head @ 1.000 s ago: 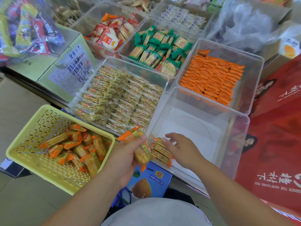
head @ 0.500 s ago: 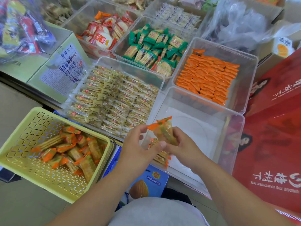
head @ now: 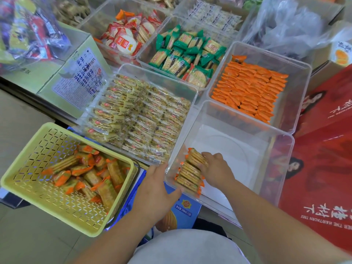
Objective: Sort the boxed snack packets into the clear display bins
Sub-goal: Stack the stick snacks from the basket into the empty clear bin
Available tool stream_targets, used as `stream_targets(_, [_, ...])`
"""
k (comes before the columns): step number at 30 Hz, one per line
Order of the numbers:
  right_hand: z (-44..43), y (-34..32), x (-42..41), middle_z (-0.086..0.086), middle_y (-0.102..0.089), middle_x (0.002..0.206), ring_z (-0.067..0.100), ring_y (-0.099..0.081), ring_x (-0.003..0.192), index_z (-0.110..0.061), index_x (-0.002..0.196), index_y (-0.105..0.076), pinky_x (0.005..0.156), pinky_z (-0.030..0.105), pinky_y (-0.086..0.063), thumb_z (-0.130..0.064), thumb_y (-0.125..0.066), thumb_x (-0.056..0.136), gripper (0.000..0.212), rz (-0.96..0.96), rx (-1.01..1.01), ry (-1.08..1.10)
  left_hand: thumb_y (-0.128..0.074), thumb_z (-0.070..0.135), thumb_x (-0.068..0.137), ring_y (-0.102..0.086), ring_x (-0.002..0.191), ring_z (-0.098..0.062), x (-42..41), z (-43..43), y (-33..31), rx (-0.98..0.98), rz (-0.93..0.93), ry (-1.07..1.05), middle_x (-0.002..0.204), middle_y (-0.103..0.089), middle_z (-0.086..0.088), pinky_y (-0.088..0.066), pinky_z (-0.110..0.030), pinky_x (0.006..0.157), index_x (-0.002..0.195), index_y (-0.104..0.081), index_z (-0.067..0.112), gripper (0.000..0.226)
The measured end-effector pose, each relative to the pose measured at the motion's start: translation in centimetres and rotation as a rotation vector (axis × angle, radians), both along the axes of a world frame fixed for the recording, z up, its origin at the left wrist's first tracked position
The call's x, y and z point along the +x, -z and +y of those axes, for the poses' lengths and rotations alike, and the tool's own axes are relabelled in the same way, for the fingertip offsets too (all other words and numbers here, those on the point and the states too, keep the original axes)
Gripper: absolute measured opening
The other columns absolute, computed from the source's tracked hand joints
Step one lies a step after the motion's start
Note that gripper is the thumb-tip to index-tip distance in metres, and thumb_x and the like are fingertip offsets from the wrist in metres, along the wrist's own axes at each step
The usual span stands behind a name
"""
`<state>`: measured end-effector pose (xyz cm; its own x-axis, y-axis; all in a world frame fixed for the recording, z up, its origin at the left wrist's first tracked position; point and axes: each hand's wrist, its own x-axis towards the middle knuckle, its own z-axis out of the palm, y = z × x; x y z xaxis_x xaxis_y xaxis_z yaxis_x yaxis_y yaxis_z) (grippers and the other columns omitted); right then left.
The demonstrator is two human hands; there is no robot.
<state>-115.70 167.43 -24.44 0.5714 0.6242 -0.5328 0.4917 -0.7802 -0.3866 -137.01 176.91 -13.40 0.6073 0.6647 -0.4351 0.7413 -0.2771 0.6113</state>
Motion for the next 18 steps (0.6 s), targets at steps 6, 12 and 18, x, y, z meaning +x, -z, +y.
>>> stream_targets(6, [0.5,0.0,-0.6,0.002,-0.035,0.114,0.023,-0.055,0.087,-0.03,0.146,-0.047,0.077,0.028,-0.044,-0.009,-0.042,0.1,0.051,0.096,0.068,0.006,-0.077,0.043,0.088,-0.056,0.123,-0.015,0.1,0.0,0.3,-0.02,0.001,-0.029,0.146,-0.041,0.004,-0.051,-0.033,0.1,0.156,-0.033,0.03,0.082])
stream_targets(12, [0.5,0.0,-0.9,0.0,-0.035,0.113,0.024,-0.055,0.088,-0.031,0.146,-0.047,0.081,0.031,-0.047,-0.004,-0.04,0.096,0.057,0.085,0.076,0.009,-0.077,0.045,0.087,-0.055,0.122,-0.014,-0.2,0.0,0.6,-0.038,-0.031,-0.031,0.144,-0.041,0.006,-0.052,-0.033,0.099,0.155,-0.033,0.031,0.083])
stream_targets(18, [0.3,-0.7,-0.4,0.004,-0.04,0.131,0.023,-0.056,0.093,-0.035,0.15,-0.035,0.074,0.032,-0.044,-0.023,-0.051,0.095,0.059,0.091,-0.02,-0.02,-0.077,0.044,0.088,-0.056,0.115,-0.009,-1.7,0.3,-0.3,-0.028,-0.115,-0.041,0.132,-0.045,0.012,-0.051,-0.025,0.096,0.15,-0.038,0.039,0.074])
